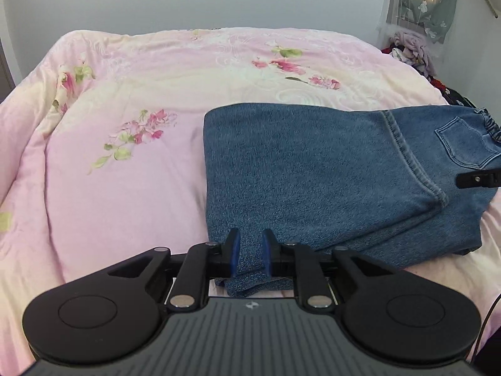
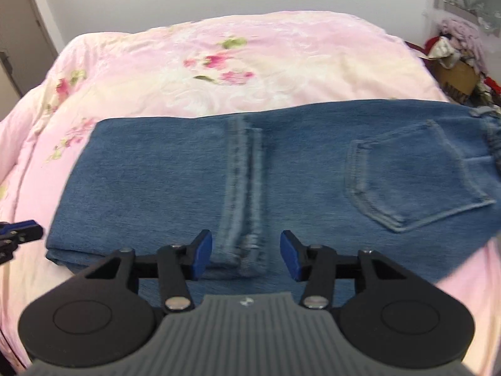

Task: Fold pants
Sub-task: 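Grasp the elastic waistband with the right gripper and lift the jeans up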

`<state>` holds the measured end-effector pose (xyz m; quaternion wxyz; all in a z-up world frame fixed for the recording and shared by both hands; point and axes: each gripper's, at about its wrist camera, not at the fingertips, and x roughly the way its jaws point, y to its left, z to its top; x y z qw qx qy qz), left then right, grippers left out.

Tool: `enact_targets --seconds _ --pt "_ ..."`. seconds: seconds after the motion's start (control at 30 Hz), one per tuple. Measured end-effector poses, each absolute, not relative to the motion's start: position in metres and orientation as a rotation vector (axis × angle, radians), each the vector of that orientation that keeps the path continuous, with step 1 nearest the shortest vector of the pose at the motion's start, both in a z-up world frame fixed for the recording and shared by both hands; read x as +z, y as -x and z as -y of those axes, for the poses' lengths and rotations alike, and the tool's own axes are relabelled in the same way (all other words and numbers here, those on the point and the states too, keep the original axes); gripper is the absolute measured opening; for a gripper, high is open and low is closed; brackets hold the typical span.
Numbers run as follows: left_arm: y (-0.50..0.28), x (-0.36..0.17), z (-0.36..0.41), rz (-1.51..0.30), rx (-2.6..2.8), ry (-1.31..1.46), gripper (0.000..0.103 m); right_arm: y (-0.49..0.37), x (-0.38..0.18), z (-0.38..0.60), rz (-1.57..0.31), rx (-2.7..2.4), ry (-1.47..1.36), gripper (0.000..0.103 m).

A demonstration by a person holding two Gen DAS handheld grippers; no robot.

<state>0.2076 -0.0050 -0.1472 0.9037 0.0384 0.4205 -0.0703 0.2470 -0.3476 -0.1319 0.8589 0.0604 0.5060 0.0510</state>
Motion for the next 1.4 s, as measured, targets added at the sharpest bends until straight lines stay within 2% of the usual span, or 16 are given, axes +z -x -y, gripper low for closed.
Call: enact_targets --seconds 0.03,0.13,0.17,0.23,0.33,0.43,0.67,0.8,1.1,1.4 --pt "-0.209 -0.143 0.006 -0.861 -0.147 -0.078 0.024 -0.245 -0.131 0.361 -1.075 0.071 -0.134 0.053" --pt "-0.215 -0.135 0.01 -0.853 -0.15 -0.068 0.028 -0.24 -0.13 0.406 -1.11 -0.03 -0.191 0.056" --pt "-0.217 -0.133 0.011 -0.852 -0.15 -0.068 0.028 -0.239 -0.13 0.422 -1.12 -0.065 -0.218 0.058" --pt "-0.226 -0.13 0.016 -0.856 -0.149 -0.063 0.028 -0.235 -0.129 0.455 -1.134 -0.141 -0.275 0.067" --pt "-0.239 -0.126 0.025 -0.863 -0.16 -0.051 0.03 -0.235 -0.129 0.498 -1.157 -0.213 -0.343 0.069" --pt "-0.254 -0.124 0.037 -0.871 -0.167 -0.057 0.031 -0.238 -0.135 0.534 -1.185 -0.252 -0.414 0.079" --pt "-0.288 -0.129 0.06 -0.889 -0.186 -0.058 0.034 -0.247 -0.17 0.578 -1.222 -0.271 -0.64 0.081" --pt "-0.305 -0.139 0.073 -0.91 -0.2 -0.062 0.034 -0.254 -0.187 0.588 -1.228 -0.264 -0.704 0.09" --pt "-0.327 -0.164 0.092 -0.951 -0.243 -0.124 0.034 -0.253 -0.184 0.617 -1.241 -0.145 -0.788 0.09" --pt "-0.341 -0.172 0.112 -0.946 -0.275 -0.192 0.036 -0.289 -0.166 0.633 -1.309 -0.029 -0.586 0.092"
